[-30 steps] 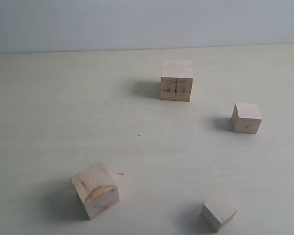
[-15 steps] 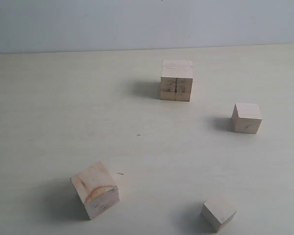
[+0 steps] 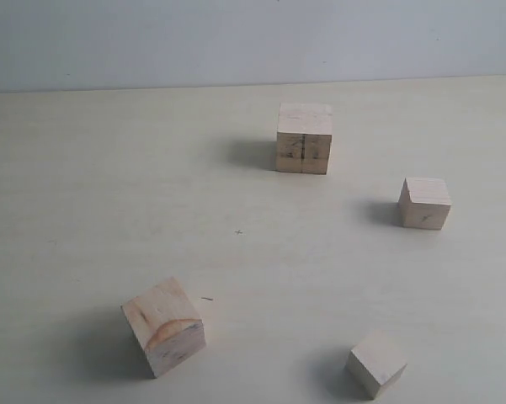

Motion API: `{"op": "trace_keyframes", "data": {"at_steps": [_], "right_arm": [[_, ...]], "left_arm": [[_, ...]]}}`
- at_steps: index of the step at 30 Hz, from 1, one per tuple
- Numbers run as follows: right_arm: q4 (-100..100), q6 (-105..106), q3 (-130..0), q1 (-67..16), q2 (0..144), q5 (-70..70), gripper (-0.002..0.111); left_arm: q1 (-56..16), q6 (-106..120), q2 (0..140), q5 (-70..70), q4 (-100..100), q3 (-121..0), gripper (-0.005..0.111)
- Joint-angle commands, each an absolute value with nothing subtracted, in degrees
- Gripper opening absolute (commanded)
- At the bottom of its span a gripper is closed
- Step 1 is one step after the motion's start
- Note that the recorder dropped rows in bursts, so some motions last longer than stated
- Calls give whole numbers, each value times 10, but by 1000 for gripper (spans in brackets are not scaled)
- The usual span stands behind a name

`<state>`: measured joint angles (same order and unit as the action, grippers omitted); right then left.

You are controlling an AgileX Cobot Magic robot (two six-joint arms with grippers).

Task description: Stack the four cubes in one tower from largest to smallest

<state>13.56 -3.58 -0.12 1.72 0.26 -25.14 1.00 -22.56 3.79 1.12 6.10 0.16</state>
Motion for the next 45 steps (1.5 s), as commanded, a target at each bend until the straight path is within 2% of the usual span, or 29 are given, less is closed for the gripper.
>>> {"op": "trace_keyframes", "data": {"at_steps": [1,5,7,9,11,12,13,14,16,21,22,29,33,37,39,41,43,44,45], "right_arm": [[194,-126,-23,20,0,-363,0],[150,-261,-145,20,51,-363,0],[41,-250,-262,20,173,-356,0],[-168,-250,-367,20,341,-315,0],[-383,-402,-446,20,515,-175,0],[-498,-514,-478,20,639,-58,0],[-522,-560,-488,20,701,0,0],[-499,-609,-508,20,819,110,0],[-341,-536,-547,11,903,238,0],[156,12,-669,-37,948,386,0],[232,59,-709,-58,952,438,0],[-6,-165,-913,-179,1001,579,0],[-31,-168,-997,-222,1061,614,0],[-4,-166,-1039,-227,1103,613,1],[7,-144,-1044,-227,1111,611,9],[15,-120,-1044,-227,1117,611,21],[16,-103,-1044,-227,1121,608,40],[14,-102,-1044,-227,1123,604,52],[9,-102,-1044,-227,1129,588,75]], "left_arm": [[9,-227,39,19,57,0,0],[9,-227,39,19,57,0,0],[9,-227,39,19,57,0,0],[9,-227,39,19,57,0,0],[9,-231,39,8,57,0,0],[9,-232,39,0,56,0,0],[9,-236,39,-5,56,0,0],[9,-289,39,0,53,0,0],[9,-378,39,23,53,0,0],[9,-395,39,133,53,0,0],[9,-395,39,159,53,0,0],[6,-395,39,148,53,0,0],[6,-392,39,148,53,0,0],[6,-392,39,148,53,0,0],[6,-392,39,148,53,0,0],[6,-392,39,148,53,0,0],[6,-392,39,148,53,0,0],[6,-392,39,148,53,0,0],[6,-392,39,148,53,0,0]]}}
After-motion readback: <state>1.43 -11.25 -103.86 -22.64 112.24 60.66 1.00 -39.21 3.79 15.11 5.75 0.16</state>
